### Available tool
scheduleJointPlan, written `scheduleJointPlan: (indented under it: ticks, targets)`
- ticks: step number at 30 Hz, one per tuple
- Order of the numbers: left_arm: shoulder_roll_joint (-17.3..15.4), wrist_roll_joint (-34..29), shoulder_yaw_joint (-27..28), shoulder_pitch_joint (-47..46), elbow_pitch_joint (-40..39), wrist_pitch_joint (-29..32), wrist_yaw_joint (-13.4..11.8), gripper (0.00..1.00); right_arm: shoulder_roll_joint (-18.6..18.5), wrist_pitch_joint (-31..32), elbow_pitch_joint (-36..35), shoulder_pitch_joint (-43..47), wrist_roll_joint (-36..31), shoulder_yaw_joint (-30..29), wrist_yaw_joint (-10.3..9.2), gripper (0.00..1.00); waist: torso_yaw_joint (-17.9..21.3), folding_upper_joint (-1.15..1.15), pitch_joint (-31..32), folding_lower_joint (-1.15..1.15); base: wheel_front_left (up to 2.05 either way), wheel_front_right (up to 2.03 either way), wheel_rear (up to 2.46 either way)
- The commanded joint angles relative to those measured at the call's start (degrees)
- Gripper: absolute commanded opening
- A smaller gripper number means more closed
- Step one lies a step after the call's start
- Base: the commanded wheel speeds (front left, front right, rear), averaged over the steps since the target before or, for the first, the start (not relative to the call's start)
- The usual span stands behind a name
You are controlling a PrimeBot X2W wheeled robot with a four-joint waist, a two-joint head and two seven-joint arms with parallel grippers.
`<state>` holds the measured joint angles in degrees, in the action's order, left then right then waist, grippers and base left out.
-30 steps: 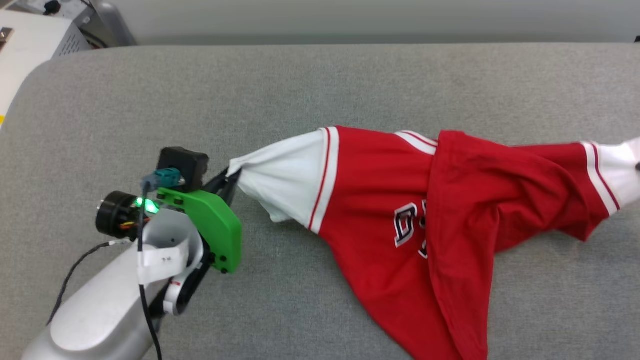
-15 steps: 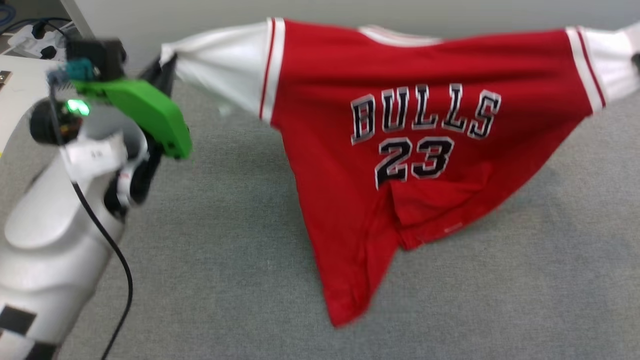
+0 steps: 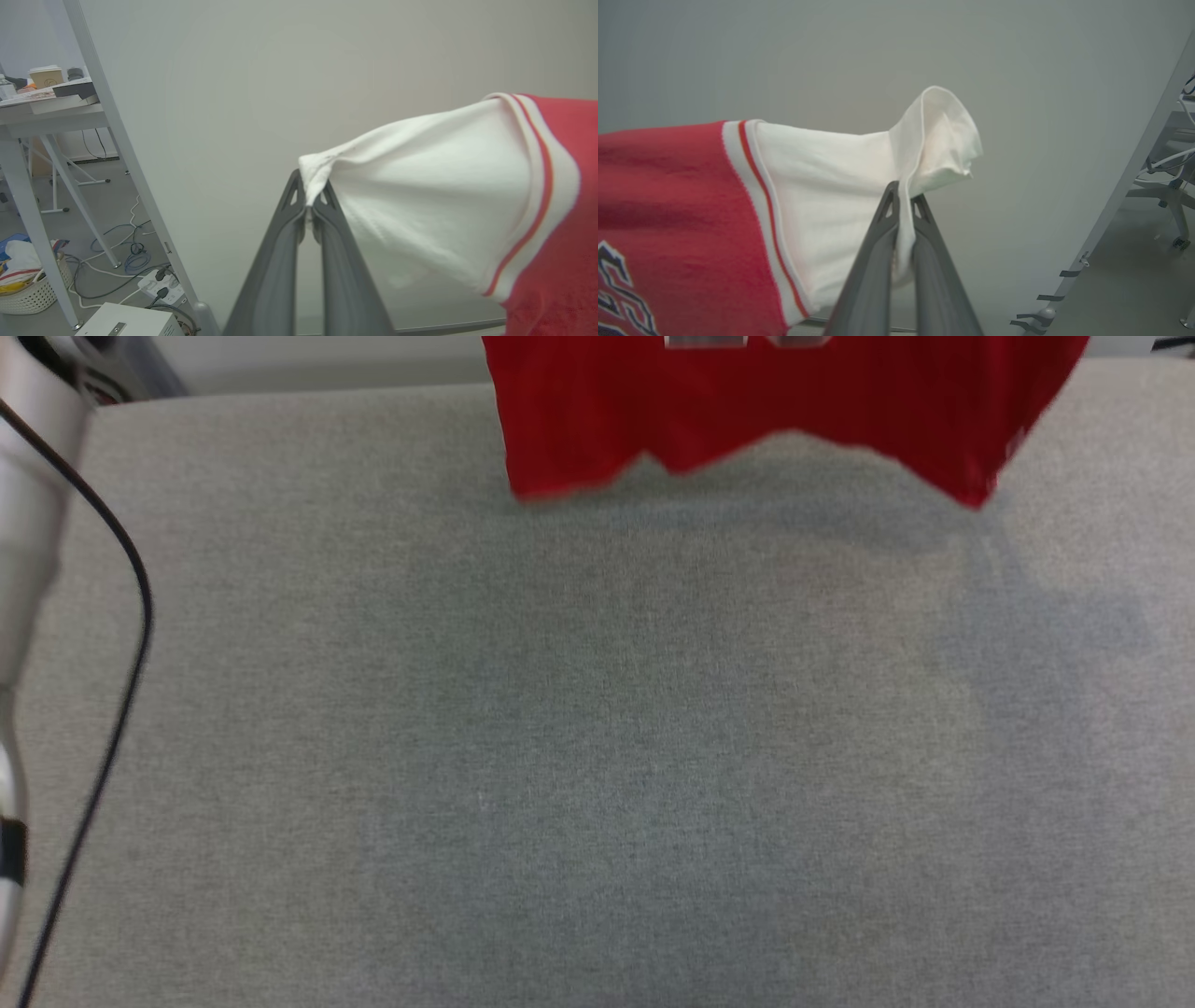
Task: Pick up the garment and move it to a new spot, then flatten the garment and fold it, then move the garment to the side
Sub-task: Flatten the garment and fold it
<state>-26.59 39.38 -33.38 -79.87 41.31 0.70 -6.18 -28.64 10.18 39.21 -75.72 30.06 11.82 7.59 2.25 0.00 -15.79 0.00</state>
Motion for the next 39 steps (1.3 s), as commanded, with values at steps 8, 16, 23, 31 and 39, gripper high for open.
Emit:
scheduleJointPlan:
  ticks: [8, 16, 23, 31, 39]
  targets:
    - [0.58, -4.33, -0.22, -15.44, 7.62, -4.23, 0.65, 0.00, 0.11, -6.92, 7.82, -17.40, -1.78, 0.33, -0.10, 0.00, 1.66, 0.00, -12.13, 0.00, 0.00, 0.00, 0.00]
    - [2.64, -3.58, 0.49, -19.65, 14.09, -8.03, 1.98, 0.00, 2.82, -10.43, 13.10, -23.02, 0.46, 4.96, -0.10, 0.00, 2.09, 0.00, -17.81, 0.00, 0.00, 0.00, 0.00]
    - [5.36, -1.32, 1.29, -17.98, 19.54, -11.02, 4.37, 0.00, 6.46, -11.69, 14.28, -21.19, 5.46, 11.76, -0.10, 0.00, 1.96, 0.00, -20.96, 0.00, 0.00, 0.00, 0.00]
    - [8.65, 2.49, 2.67, -9.91, 24.69, -13.66, 9.23, 0.00, 7.65, -12.52, 10.79, -11.96, 13.95, 21.57, -0.10, 0.00, 0.93, 0.00, -20.50, 0.00, 0.00, 0.00, 0.00]
    - [9.98, 6.27, 4.46, 5.81, 24.59, -15.50, 12.91, 0.00, 2.44, -16.62, 3.54, 4.20, 21.72, 29.27, -0.10, 0.00, -0.20, 0.00, -15.32, 0.00, 0.00, 0.00, 0.00]
